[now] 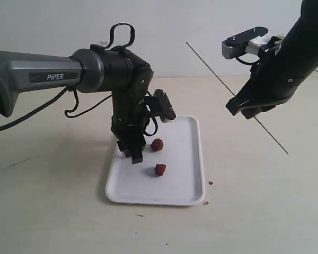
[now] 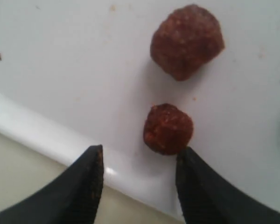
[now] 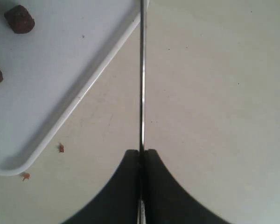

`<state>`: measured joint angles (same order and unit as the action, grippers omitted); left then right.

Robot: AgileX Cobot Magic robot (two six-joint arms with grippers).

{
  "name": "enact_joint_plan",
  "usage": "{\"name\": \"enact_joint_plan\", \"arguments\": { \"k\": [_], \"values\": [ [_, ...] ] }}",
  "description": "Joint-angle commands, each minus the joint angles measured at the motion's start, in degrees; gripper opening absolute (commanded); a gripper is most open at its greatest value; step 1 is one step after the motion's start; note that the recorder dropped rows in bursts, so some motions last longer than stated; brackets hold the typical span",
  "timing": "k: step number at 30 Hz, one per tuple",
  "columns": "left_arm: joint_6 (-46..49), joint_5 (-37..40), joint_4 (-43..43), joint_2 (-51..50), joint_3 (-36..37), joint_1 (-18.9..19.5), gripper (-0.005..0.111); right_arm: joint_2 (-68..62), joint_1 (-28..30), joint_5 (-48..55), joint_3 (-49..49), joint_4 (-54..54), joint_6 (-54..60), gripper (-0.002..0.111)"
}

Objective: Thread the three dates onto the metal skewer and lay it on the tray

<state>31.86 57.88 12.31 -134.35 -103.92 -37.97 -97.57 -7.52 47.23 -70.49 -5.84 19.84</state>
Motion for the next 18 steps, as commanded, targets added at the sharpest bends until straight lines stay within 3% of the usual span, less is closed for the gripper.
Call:
{"name": "enact_joint_plan", "arguments": {
  "k": [1,10,14,18],
  "values": [
    [9.7,0.93,0.57,0.47,-0.28,0.06,0.049,0.15,0.3,-0.65,0.23,-0.31,0.02,0.0],
    [15.06,2.89,-1.47,0.47,-0.28,-0.18,0.049,0.15,0.3,-0.63,0.23,-0.31,0.48,0.0],
    [22.58,3.8,-0.45,0.47,-0.28,-0.43,0.049,0.15,0.3,-0.63,0.23,-0.31,0.48,0.0],
    [23.65,0.7,0.26,0.47,-0.28,-0.43,0.049,0.15,0.3,-0.63,0.23,-0.31,0.48,0.0]
  ]
}}
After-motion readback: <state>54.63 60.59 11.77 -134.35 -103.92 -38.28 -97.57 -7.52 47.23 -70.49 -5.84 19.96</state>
